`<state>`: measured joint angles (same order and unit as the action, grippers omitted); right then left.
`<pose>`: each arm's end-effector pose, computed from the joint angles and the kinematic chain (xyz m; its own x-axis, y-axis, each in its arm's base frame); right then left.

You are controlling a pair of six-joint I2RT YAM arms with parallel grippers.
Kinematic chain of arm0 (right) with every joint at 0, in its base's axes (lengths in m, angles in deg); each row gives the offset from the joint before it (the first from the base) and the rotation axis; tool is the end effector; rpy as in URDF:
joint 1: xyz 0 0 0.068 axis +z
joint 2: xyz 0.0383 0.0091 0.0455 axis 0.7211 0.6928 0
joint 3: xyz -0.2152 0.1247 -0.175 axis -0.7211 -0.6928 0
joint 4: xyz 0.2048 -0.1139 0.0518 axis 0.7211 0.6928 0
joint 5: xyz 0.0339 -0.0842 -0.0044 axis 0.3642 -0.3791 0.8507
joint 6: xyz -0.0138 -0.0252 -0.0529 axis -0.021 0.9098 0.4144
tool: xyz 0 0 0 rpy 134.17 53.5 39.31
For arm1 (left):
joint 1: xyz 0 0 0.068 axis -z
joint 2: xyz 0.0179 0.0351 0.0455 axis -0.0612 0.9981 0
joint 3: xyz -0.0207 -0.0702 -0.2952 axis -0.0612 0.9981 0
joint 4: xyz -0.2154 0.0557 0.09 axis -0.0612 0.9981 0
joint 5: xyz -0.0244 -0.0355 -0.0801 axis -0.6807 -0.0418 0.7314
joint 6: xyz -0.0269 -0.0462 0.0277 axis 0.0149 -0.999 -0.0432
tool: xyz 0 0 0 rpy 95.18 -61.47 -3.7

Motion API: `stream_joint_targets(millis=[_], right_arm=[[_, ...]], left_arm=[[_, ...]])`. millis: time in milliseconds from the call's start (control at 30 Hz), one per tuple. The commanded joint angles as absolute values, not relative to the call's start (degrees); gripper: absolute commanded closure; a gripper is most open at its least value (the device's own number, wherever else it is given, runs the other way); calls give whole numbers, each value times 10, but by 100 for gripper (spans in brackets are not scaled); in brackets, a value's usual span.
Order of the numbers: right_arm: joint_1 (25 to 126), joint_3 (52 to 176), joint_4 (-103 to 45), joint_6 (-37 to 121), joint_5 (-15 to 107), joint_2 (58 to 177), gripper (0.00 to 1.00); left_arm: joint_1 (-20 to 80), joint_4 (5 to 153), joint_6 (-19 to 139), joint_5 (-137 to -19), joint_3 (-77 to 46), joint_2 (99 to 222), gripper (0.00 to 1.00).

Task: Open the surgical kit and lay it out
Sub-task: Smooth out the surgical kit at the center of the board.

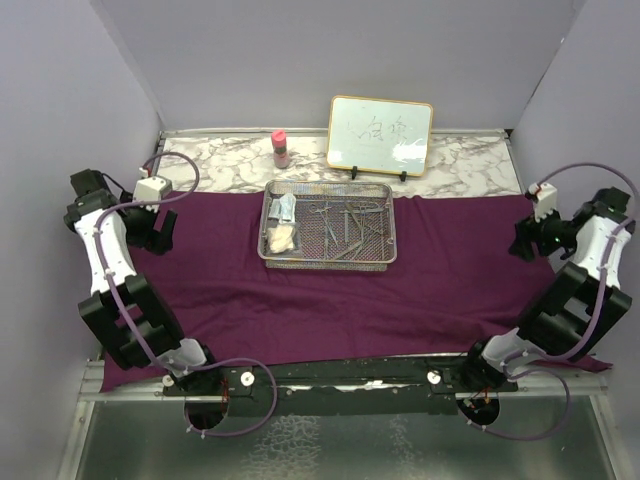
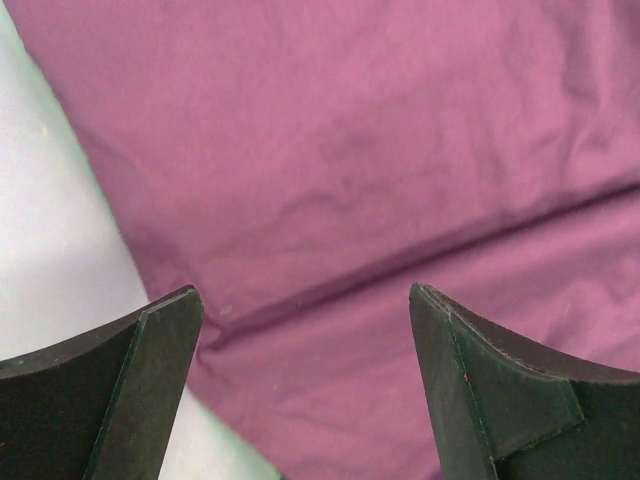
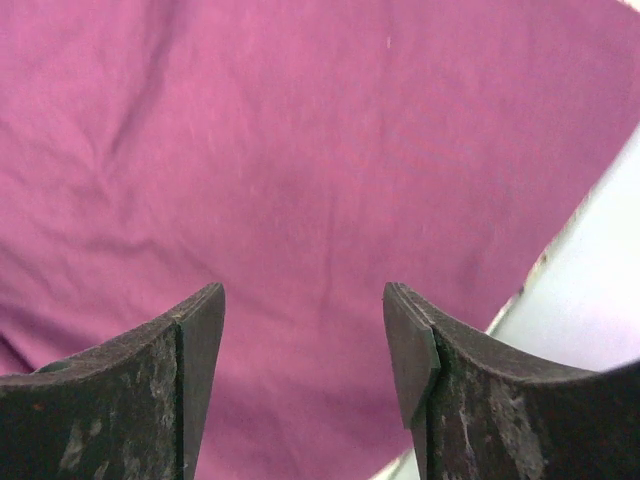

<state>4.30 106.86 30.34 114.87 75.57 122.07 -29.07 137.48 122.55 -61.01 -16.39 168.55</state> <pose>0.2062 -0.1482 0.2936 -0.6860 -0.3580 -0.6334 -0.4907 0.8704 0.0396 0.2296 0.1241 0.3221 -0.7526 0.3545 -0.5549 0.3873 0.9198 0.0624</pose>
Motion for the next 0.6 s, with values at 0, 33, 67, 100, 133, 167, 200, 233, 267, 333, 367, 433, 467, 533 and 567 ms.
stream_joint_targets(millis=[0,33,67,100,133,167,200,233,267,333,367,433,467,533,567], right_arm=[[109,1077,168,960,783,1244,36],[122,1079,152,940,776,1252,36],[136,1082,134,919,769,1259,36],[148,1085,119,901,760,1269,36],[160,1089,105,882,750,1278,36],[171,1093,90,863,742,1287,36],[181,1097,79,848,735,1298,36],[192,1103,67,833,728,1309,36],[202,1109,54,818,720,1324,36],[223,1123,45,797,707,1349,36],[235,1130,42,788,699,1363,36],[257,1139,28,770,682,1386,36],[266,1143,21,761,675,1397,36],[284,1155,14,749,662,1418,36],[292,1163,13,744,653,1430,36]], left_arm=[[-247,1254,1076,-564,-168,1702,13],[-237,1230,1059,-573,-163,1706,13],[-229,1205,1037,-583,-158,1711,13],[-219,1185,1024,-590,-156,1718,13],[-210,1169,1011,-599,-154,1727,13],[-200,1152,1000,-606,-155,1735,13],[-192,1137,986,-613,-155,1746,13],[-184,1122,974,-621,-157,1756,13],[-177,1103,961,-631,-160,1773,13],[-162,1080,946,-646,-167,1799,14],[-157,1070,939,-651,-171,1811,14],[-144,1054,928,-664,-181,1844,16],[-138,1048,924,-672,-187,1861,16],[-125,1043,919,-687,-202,1890,18],[-118,1042,918,-694,-206,1904,19]])
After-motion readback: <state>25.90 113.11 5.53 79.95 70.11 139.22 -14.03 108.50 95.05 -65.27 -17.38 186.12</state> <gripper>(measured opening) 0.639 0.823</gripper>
